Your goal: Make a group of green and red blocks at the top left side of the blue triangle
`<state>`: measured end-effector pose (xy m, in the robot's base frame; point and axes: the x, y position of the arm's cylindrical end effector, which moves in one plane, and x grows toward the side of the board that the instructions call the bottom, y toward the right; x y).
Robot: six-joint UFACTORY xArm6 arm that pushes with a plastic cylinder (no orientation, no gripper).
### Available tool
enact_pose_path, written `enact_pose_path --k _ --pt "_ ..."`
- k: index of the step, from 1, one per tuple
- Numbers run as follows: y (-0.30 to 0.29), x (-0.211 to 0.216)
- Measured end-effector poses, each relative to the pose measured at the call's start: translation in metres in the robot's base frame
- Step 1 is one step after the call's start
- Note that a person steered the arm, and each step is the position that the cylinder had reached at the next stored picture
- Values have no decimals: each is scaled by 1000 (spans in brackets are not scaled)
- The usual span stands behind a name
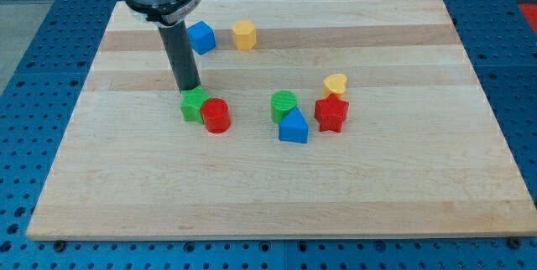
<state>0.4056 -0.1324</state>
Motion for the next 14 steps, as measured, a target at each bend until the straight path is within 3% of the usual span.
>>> enact_pose_path --k 2,10,12,14 --pt "70 0" --pt "259 35" --pt "256 72" --pt "244 58"
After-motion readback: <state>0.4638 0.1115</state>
